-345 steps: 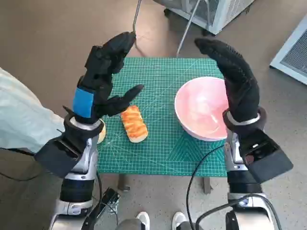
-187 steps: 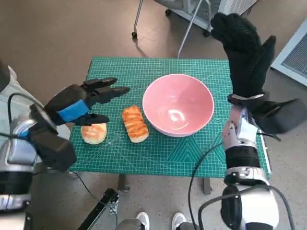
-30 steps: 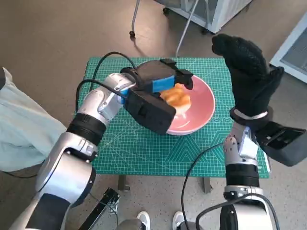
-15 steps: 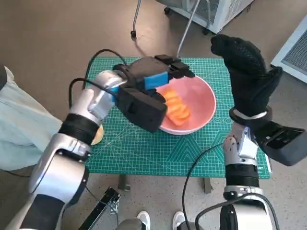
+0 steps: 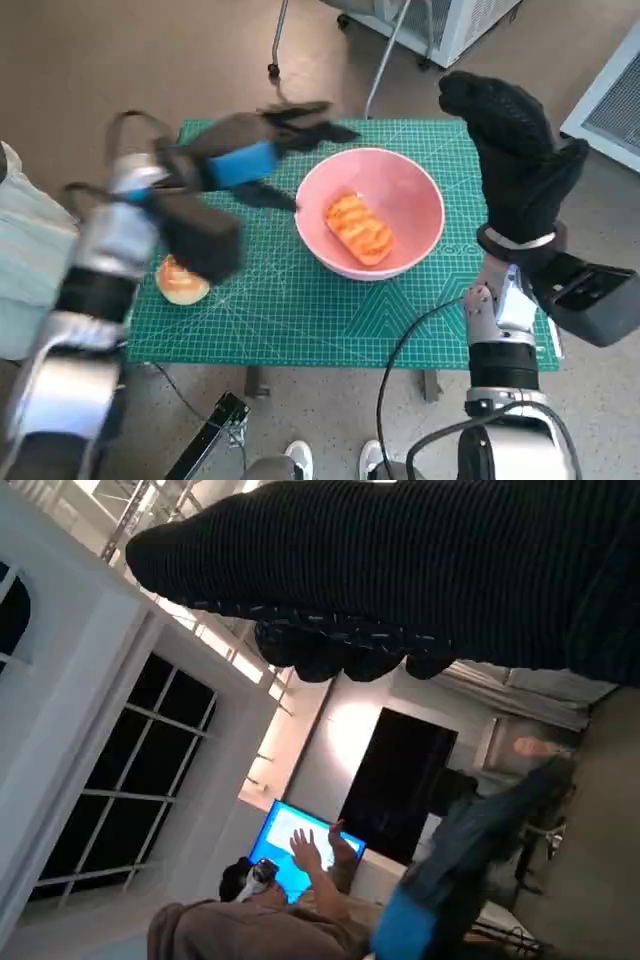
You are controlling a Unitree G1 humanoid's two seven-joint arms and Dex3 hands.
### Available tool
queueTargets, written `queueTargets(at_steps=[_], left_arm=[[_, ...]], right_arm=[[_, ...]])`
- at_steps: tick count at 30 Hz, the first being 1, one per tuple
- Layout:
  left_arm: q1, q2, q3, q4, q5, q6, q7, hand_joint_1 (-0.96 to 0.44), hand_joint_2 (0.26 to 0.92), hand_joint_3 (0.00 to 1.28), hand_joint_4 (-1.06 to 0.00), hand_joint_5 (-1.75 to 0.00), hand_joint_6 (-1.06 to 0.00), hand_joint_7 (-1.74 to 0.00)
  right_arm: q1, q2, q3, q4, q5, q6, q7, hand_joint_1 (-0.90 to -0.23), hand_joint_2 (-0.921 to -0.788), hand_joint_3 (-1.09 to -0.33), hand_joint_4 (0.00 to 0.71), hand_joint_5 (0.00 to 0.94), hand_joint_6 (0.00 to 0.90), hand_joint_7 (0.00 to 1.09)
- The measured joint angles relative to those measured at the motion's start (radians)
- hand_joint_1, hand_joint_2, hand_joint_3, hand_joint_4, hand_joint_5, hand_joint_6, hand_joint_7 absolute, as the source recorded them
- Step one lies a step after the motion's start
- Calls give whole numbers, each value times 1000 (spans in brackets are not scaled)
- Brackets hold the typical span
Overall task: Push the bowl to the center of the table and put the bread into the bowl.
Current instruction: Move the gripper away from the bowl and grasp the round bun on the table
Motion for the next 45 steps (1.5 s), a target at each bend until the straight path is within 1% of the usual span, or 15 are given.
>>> queueTargets(at_steps=[5, 10, 13, 18, 24, 32, 33, 40, 45], left_arm=[[117, 122, 74, -100, -56, 33, -53, -122, 846, 0, -160, -1, -293, -177], [226, 222, 129, -152, -69, 70, -89, -116, 848, 1, -164, -2, -311, -115], [283, 259, 152, -175, -69, 92, -95, -109, 849, 1, -170, -4, -319, -99], [362, 295, 177, -195, -67, 108, -95, -107, 843, 0, -191, -10, -334, -79], [413, 311, 180, -211, -55, 135, -93, -110, 831, 0, -203, -9, -343, -63], [438, 305, 171, -212, -39, 178, -83, -89, 830, 0, -207, -4, -355, -46], [438, 302, 165, -211, -30, 181, -80, -85, 822, 0, -216, -8, -366, -48], [436, 261, 105, -170, 26, 199, -64, -78, 826, 8, -208, -1, -363, -34], [422, 220, 48, -85, 73, 201, -58, -75, 827, 6, -206, 0, -364, -26]], right_arm=[[2, 0, 0, -1, 3, 2, 0, -677, -921, -709, 316, 0, -1, 804], [6, 0, 1, -3, 9, 8, 1, -674, -921, -711, 315, 0, -1, 809], [6, 1, 2, -3, 10, 10, 4, -674, -921, -710, 315, 0, -1, 810], [5, 4, 5, -1, 10, 15, 14, -672, -921, -711, 315, 0, -1, 811], [3, 7, 6, 12, 11, 17, 23, -673, -921, -709, 316, 0, -1, 803], [-2, 7, 4, 26, 17, 17, 36, -678, -921, -708, 316, 1, -1, 794], [-2, 7, 4, 28, 17, 17, 39, -678, -921, -708, 317, 1, -1, 794], [-7, 7, 3, 36, 18, 18, 48, -679, -921, -708, 316, 0, -1, 794], [-10, 6, 3, 36, 18, 19, 49, -679, -921, -709, 315, 0, -1, 796]])
